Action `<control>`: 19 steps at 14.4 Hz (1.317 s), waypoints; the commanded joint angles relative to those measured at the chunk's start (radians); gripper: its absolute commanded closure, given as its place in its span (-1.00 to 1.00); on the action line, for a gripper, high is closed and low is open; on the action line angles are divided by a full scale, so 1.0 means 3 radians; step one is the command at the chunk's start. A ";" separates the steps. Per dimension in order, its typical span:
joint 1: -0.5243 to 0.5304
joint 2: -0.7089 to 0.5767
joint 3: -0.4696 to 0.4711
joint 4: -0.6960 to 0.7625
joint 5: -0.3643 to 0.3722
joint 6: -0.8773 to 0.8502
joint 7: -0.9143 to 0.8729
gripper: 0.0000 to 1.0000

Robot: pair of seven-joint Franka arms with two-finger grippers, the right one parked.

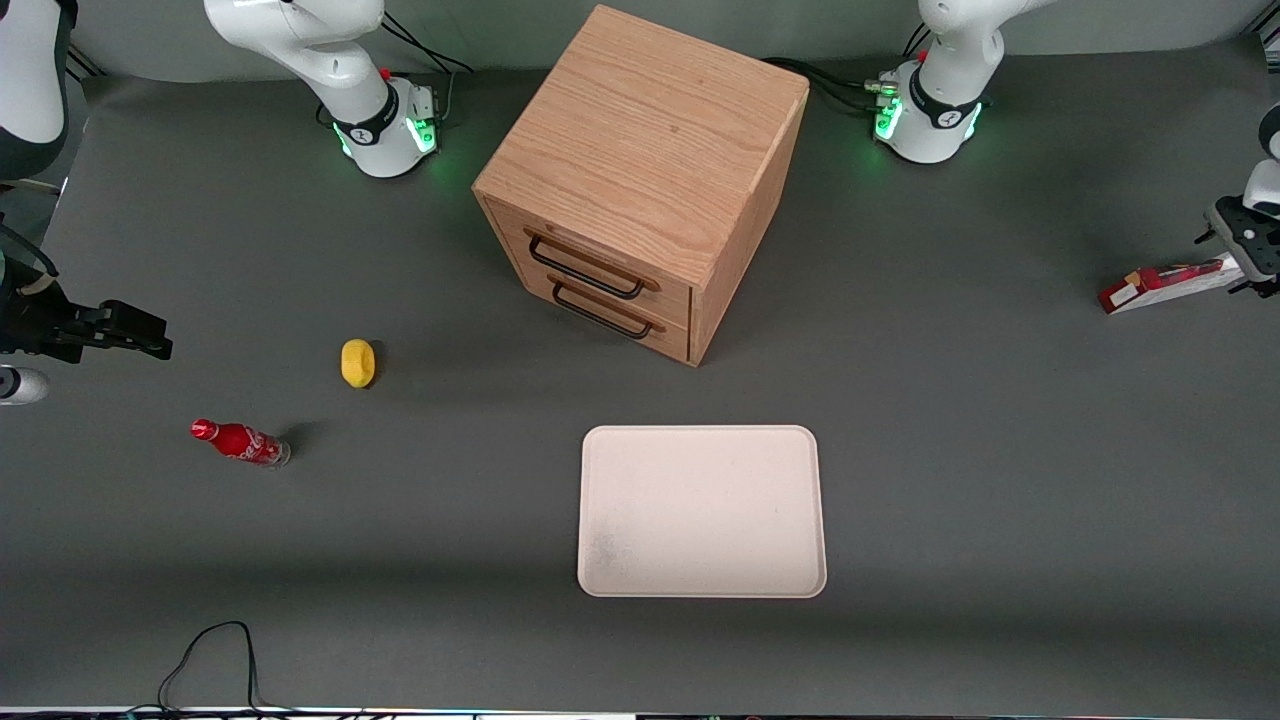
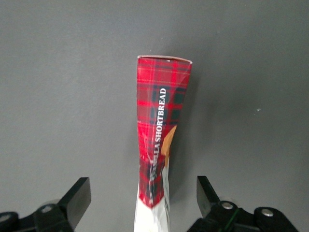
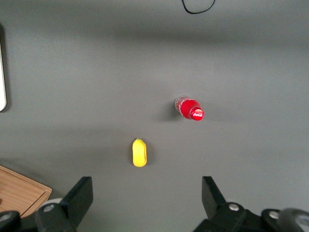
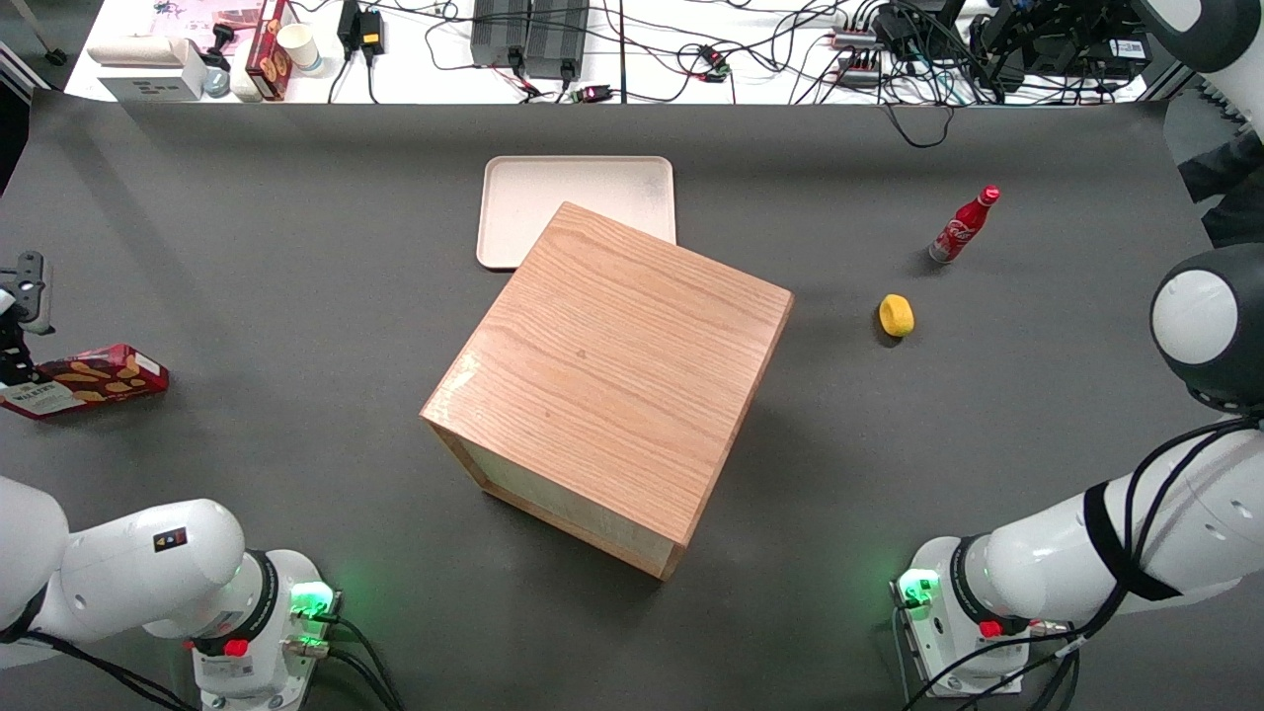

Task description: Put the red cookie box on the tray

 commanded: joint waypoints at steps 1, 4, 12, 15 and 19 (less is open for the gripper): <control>0.0013 0.0254 -0.0004 0.0002 -0.0315 0.0206 0.0270 -0.81; 0.0013 0.0322 -0.0004 0.0007 -0.0444 0.0232 0.0460 0.43; -0.0049 0.0301 0.0001 0.0160 -0.0424 -0.0068 0.0282 1.00; -0.0191 0.0265 -0.0014 0.0573 -0.0337 -0.0803 -0.0198 1.00; -0.0467 0.0260 -0.0162 0.1457 -0.0337 -0.1969 -0.1255 1.00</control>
